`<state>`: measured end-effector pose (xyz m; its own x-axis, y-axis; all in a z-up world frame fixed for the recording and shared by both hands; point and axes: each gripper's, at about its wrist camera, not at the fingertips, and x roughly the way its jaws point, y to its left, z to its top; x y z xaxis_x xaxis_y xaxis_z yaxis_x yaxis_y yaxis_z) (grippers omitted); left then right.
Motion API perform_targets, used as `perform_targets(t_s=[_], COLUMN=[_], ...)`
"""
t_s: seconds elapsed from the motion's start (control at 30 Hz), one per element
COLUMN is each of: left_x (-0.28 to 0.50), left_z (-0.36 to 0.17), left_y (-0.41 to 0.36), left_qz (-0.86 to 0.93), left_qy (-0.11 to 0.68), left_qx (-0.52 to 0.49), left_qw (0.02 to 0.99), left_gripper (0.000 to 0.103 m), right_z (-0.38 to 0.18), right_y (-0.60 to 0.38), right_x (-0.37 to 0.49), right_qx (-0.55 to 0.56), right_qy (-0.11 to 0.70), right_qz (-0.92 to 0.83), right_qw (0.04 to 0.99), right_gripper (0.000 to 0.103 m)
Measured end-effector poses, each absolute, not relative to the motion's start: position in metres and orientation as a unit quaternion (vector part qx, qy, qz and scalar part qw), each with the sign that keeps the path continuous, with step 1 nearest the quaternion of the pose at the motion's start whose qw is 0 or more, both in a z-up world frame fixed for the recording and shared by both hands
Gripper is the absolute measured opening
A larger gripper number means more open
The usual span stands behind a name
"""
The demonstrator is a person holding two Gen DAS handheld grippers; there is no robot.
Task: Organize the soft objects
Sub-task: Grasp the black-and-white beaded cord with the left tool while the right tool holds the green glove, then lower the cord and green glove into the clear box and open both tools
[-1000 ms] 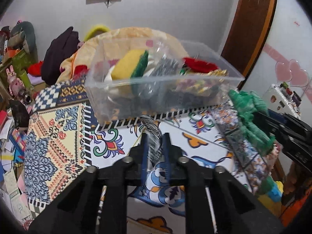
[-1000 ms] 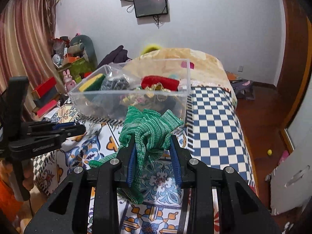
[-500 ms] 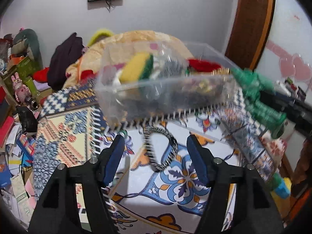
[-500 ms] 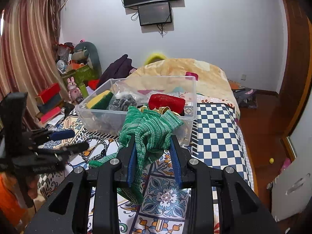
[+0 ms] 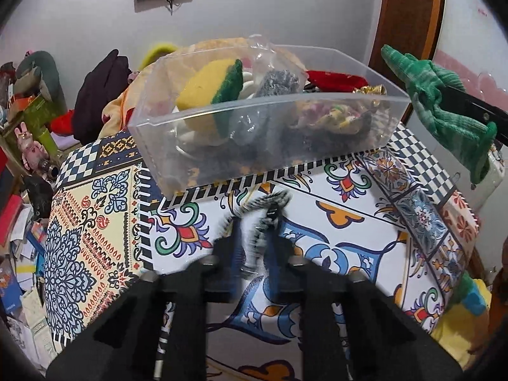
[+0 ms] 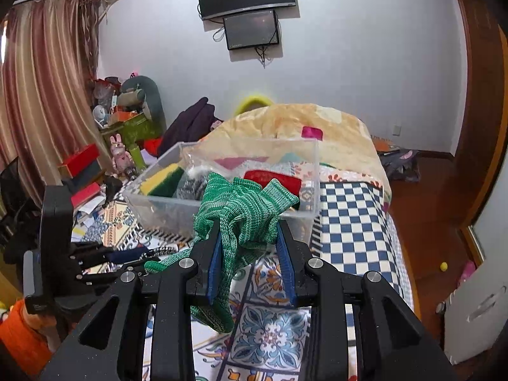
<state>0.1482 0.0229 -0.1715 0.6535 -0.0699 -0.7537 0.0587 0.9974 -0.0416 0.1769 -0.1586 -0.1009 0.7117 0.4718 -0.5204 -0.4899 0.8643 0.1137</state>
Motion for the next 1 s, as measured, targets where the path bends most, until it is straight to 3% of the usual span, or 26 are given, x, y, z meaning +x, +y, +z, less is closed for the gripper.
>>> perform_targets(t_s=[0.5, 0.6, 0.63, 0.67, 0.93, 1.0], left_x=[0.126, 0.128, 0.128, 0.128, 0.141, 0.144], left_z=[-0.099, -0.113, -0.120, -0.128, -0.174, -0.179], left_y=[0.032, 0.035, 0.035, 0.034, 0.027, 0.025], left_qz=[-0.054, -0.058, -0.053, -0.047, -0.050, -0.046], left_qy=[0.339, 0.362, 0.368, 0.375, 0.426, 0.426], left_qx=[-0.016, -0.020, -0.015, -0.009, -0.005, -0.001], left_qw=[0.939, 0.930, 0.928, 0.926, 0.903, 0.904], left_gripper=[0.007, 0.032, 0.046, 0.055, 0.055, 0.045], right_z=[-0.072, -0.073, -0.074, -0.074, -0.087, -0.095], right_y=[-0.145, -0.139, -0.139, -0.138, -0.121, -0.114], right_x=[0.199, 0.202, 0.203, 0.206, 0.232, 0.237], right_qx=[-0.006, -0.011, -0.012, -0.012, -0.027, -0.039], right_qy=[0.231, 0.231, 0.232, 0.235, 0.267, 0.279], right_qz=[0.263, 0.263, 0.263, 0.264, 0.262, 0.259], right_qw=[0.937, 0.937, 0.936, 0.935, 0.927, 0.924], right_gripper=[0.029, 0.029, 0.029, 0.029, 0.029, 0.029])
